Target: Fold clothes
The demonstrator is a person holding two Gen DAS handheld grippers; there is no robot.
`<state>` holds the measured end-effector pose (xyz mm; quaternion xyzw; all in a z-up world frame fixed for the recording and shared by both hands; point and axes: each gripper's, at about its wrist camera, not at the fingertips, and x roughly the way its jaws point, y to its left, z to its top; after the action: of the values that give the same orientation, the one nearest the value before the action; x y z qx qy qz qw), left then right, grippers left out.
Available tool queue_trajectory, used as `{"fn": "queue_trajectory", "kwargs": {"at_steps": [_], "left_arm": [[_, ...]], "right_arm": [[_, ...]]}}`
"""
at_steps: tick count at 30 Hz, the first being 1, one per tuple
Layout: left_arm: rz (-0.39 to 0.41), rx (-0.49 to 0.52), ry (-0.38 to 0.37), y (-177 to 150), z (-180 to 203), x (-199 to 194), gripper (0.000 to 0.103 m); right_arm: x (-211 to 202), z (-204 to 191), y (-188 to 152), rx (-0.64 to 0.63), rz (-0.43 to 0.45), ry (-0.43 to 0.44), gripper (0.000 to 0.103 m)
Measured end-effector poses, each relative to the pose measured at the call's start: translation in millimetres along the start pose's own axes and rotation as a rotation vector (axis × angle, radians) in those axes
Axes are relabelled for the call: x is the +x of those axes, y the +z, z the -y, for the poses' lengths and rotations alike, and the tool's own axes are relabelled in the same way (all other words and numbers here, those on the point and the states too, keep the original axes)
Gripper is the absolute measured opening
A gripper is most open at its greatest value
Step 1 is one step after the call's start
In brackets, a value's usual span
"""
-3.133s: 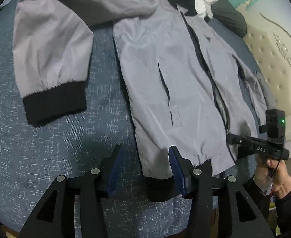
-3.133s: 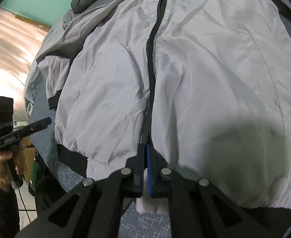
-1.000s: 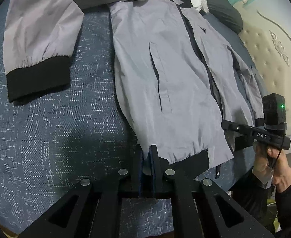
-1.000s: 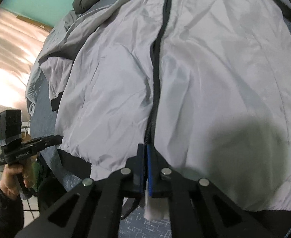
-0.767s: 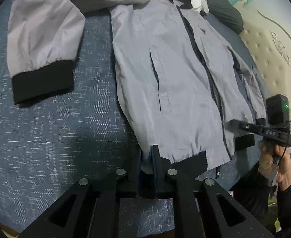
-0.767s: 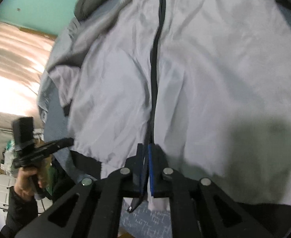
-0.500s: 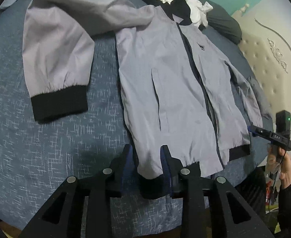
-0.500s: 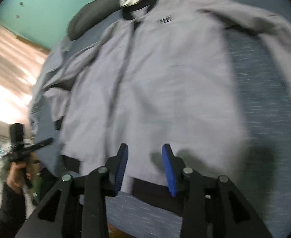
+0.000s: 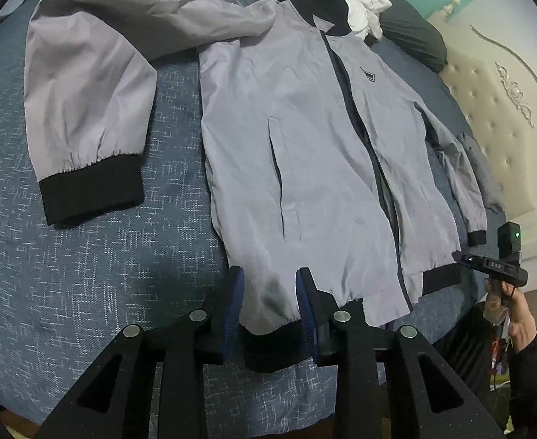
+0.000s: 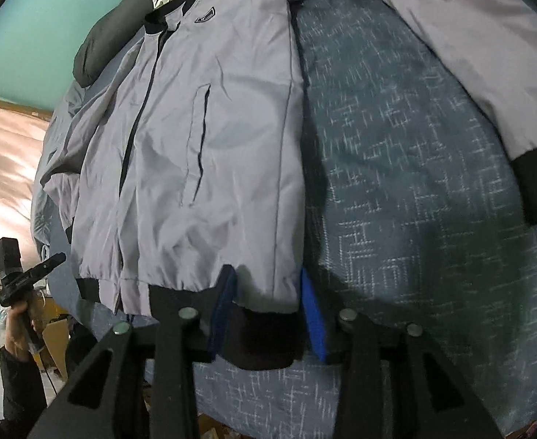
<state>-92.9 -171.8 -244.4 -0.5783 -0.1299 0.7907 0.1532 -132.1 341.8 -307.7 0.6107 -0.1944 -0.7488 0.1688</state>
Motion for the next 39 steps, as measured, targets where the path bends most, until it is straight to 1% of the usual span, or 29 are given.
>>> {"fn": "queue_trajectory", "kwargs": {"at_steps": [1,2,3,6,10,14,15,16,17,20,23,24,25,27,28,30,32,33,35,36,37,39], "left_arm": [[0.001,0.001,0.001,0.4,0.1,-0.7,0.032],[0.002,0.002,0.001,0.7,0.2,-1.3,0.032],[0.003,0.003,0.002,1.1,0.4,-2.0,0.032],[0.009,0.005,-0.003,3.2,1.5,-3.9,0.032],[0.016,0.003,-0.012,8.6,4.8,-1.8,0.032],[0.019,0.017,-0.02,11.6,13.2,-1.4,0.032],[0.024,0.024,-0.02,12.7,16.3,-2.8,0.032],[0.03,0.028,-0.022,14.4,18.8,-4.8,0.032],[0.036,0.032,-0.023,16.3,21.2,-6.8,0.032],[0.053,0.04,-0.017,24.3,26.8,-10.0,0.032],[0.059,0.047,-0.018,32.3,33.1,-8.8,0.032],[0.062,0.049,-0.022,34.3,36.1,-8.2,0.032],[0.064,0.052,-0.026,36.3,39.2,-7.5,0.032],[0.071,0.057,-0.034,39.0,45.7,-4.7,0.032],[0.074,0.06,-0.038,40.3,48.9,-3.3,0.032],[0.076,0.065,-0.047,43.4,54.5,0.6,0.032],[0.078,0.071,-0.051,46.0,58.1,5.0,0.032],[0.077,0.074,-0.051,47.1,59.5,7.8,0.032],[0.072,0.073,-0.05,49.8,61.1,13.7,0.032],[0.068,0.069,-0.051,51.4,61.4,16.8,0.032],[0.067,0.068,-0.052,52.8,62.1,19.1,0.032],[0.066,0.066,-0.057,55.0,63.3,21.7,0.032]], "right_arm": [[-1.3,1.4,0.1,-0.007,0.01,-0.008,0.02],[-3.0,2.9,0.0,-0.004,0.019,-0.011,0.013],[-5.6,4.6,-0.3,0.001,0.029,-0.014,0.012],[-14.6,8.3,-1.8,0.002,0.046,-0.018,0.011],[-8.9,8.2,-2.7,0.013,0.027,-0.032,0.011],[-4.4,14.3,-1.5,0.042,0.025,-0.003,0.012],[-6.0,17.8,-1.2,0.056,0.027,0.027,0.013],[-10.1,21.8,-0.8,0.068,0.034,0.06,0.016],[-15.1,24.7,-0.7,0.077,0.046,0.08,0.016],[-40.4,35.1,3.1,0.087,0.107,0.093,0.017],[-74.4,54.5,10.4,0.119,0.207,0.061,0.022],[-86.5,64.3,12.1,0.146,0.243,0.049,0.029],[-98.1,76.1,13.7,0.176,0.276,0.034,0.033],[-115.2,95.4,15.6,0.215,0.324,-0.014,0.035],[-122.1,105.9,15.3,0.244,0.344,-0.044,0.04],[-131.5,125.8,13.2,0.321,0.379,-0.086,0.045],[-139.6,148.6,8.7,0.404,0.403,-0.106,0.045],[-140.6,154.8,6.5,0.424,0.407,-0.112,0.046],[-138.9,160.1,2.7,0.445,0.411,-0.143,0.048],[-138.8,163.5,1.5,0.454,0.41,-0.153,0.051],[-138.3,168.1,0.5,0.47,0.407,-0.155,0.053],[-137.4,172.1,-4.3,0.505,0.403,-0.147,0.054]]}}
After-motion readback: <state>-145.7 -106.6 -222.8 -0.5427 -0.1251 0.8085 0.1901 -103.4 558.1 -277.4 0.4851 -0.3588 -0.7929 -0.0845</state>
